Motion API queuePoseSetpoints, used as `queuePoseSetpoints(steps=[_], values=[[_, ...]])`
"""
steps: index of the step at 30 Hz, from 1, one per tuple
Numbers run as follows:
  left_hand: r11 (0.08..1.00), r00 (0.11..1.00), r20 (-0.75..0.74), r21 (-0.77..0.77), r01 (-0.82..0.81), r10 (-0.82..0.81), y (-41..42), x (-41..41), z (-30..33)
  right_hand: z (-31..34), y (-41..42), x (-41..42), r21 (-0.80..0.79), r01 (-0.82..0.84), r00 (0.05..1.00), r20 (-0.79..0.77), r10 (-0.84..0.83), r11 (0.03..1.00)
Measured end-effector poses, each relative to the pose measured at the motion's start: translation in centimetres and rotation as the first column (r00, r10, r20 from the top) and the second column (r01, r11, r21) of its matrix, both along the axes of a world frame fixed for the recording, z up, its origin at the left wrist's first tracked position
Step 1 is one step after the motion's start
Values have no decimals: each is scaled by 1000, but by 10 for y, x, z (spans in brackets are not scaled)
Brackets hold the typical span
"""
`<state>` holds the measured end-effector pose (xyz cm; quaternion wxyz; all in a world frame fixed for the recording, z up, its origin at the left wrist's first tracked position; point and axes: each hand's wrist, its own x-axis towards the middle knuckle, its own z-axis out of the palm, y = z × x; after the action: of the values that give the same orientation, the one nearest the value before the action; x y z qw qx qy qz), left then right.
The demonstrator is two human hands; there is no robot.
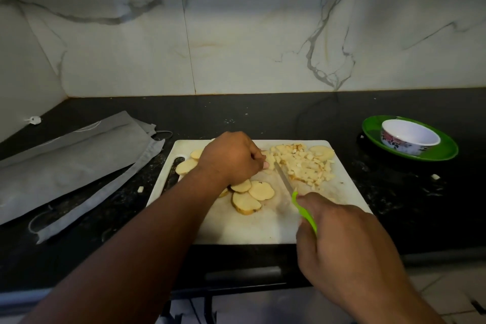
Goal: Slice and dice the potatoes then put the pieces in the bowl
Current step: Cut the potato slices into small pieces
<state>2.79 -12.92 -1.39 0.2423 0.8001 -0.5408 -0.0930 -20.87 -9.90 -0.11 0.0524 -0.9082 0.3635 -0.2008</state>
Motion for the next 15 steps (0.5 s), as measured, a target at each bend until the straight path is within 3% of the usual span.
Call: queuePoseSetpoints(steps=[3, 8, 15], values=[[999, 997, -69, -26, -25, 24, 1, 0, 0, 3, -13, 18, -81, 31, 997, 77, -25, 996], [999, 995, -90, -10, -44, 43, 0, 0, 0, -8, -36, 57, -29, 16, 996, 86, -13, 999], [999, 997, -79, 34, 9, -6, 1, 5, 3, -20, -37, 50, -13, 9, 996, 84, -7, 1000]])
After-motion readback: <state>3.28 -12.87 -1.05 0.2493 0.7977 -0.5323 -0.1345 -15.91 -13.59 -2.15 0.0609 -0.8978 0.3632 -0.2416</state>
